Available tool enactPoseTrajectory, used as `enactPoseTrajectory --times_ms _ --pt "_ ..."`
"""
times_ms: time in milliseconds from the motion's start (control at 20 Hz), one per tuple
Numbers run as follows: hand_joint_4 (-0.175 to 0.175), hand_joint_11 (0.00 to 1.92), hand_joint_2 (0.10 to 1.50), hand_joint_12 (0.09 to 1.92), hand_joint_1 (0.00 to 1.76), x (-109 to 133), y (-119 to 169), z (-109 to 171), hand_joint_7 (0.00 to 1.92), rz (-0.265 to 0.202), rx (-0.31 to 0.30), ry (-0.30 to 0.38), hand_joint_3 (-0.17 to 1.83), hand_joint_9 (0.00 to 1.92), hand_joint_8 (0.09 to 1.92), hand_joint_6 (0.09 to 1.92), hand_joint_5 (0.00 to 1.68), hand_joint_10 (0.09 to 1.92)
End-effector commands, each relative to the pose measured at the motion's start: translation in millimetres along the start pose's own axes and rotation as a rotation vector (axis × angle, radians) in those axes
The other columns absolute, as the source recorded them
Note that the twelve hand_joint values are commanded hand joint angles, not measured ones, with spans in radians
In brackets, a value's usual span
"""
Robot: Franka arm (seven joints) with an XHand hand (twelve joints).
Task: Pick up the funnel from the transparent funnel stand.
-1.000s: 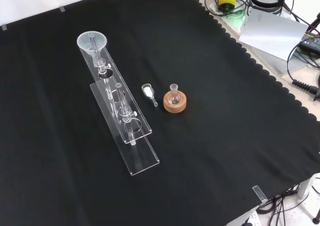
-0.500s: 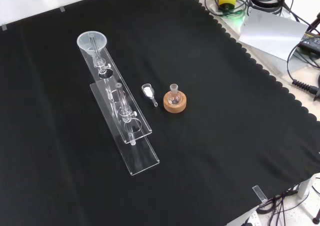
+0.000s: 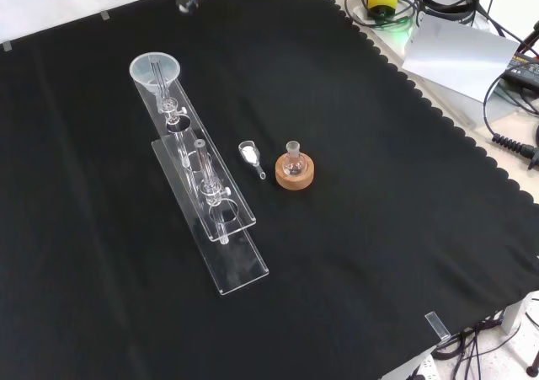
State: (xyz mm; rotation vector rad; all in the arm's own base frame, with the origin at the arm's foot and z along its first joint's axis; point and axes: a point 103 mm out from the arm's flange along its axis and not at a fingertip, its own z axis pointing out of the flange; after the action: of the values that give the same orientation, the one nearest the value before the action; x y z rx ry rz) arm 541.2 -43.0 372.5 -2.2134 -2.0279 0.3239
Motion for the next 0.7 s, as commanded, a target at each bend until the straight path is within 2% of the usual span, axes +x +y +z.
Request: enactPoseTrajectory --times_ms 50,250,400,700 --pt "0.018 0.01 0.89 1.48 0.54 4.3 24.6 23.1 0.01 -0.013 0.098 -0.059 0.25 0.18 0.53 0.09 0.15 0.74" --pt "0.03 0.09 0.8 1.52 0.61 3.5 34.3 32.3 0.0 -0.006 0.149 -0.096 0.35 0.14 0.46 0.09 0.14 0.82" --pt "0.04 0.18 0.72 1.53 0.63 4.8 38.9 36.1 0.0 -0.01 0.158 -0.105 0.45 0.13 0.38 0.09 0.12 0.86" --pt "0.052 0.26 0.67 1.53 0.63 14.8 46.0 42.9 0.0 -0.012 0.187 -0.149 0.49 0.1 0.23 0.09 0.06 0.88"
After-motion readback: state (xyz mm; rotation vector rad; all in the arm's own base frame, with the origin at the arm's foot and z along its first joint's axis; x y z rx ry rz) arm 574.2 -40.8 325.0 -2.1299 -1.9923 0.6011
